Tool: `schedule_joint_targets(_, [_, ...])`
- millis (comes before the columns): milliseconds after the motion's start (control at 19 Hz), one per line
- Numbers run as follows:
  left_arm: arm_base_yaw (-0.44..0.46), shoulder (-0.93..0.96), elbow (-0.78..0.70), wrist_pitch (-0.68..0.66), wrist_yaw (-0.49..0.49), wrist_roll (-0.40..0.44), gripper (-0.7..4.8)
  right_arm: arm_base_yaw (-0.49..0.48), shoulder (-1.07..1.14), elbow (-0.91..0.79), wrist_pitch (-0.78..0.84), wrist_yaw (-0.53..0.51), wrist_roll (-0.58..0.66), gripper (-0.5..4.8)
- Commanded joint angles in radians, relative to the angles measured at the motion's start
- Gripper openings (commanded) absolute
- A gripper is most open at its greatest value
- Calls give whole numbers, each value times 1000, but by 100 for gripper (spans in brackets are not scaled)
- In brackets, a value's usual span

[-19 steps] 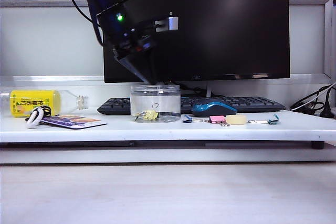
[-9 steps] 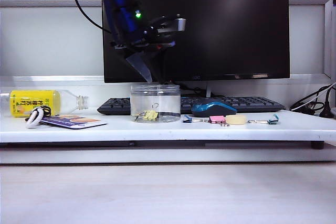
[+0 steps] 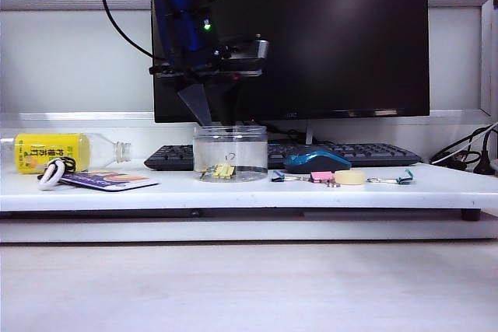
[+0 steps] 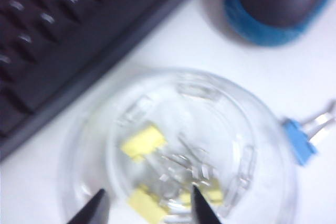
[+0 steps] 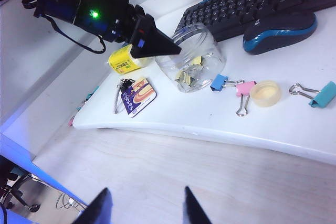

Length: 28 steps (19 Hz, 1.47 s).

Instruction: Take the clips out of the round transparent plastic box and place them on the table.

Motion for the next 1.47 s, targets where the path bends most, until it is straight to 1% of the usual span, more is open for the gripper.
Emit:
schedule_joint_targets(53, [-8, 5, 4, -21, -5, -23, 209, 1, 1, 3, 14, -2, -1, 176])
schedule_joint_targets(211, [-12, 22, 4, -49, -6, -33, 209, 1, 0, 3, 11, -2, 3, 176])
schedule_joint_targets(263, [-12, 28, 4, -52, -5, -59, 209, 0, 0, 3, 10, -2, 2, 176])
schedule_joint_targets(526, [-10, 41, 5, -39, -5, -97, 209, 0, 0, 3, 2, -1, 2, 176])
schedule_joint_targets(737, [-10, 57, 5, -39, -5, -111, 209, 0, 0, 3, -5, -1, 2, 176])
schedule_joint_targets(948, [-9, 72, 5, -34, -5, -102, 206, 0, 0, 3, -6, -1, 2, 176])
schedule_joint_targets(1105, [-1, 72, 5, 5, -3, -73, 205, 0, 1, 3, -8, 2, 2, 176])
schedule_joint_targets(1211, [5, 72, 5, 26, 0, -69, 205, 0, 0, 3, -12, 10, 2, 176])
schedule_joint_targets(1369, [19, 71, 6, 45, 35, -69, 205, 0, 1, 3, -12, 23, 1, 176])
schedule_joint_targets(1421, [20, 71, 21, 20, 56, -63, 204, 0, 1, 3, -12, 26, 1, 176])
schedule_joint_targets(1474, [21, 71, 40, -2, 73, -40, 204, 0, 1, 3, -12, 26, 1, 176])
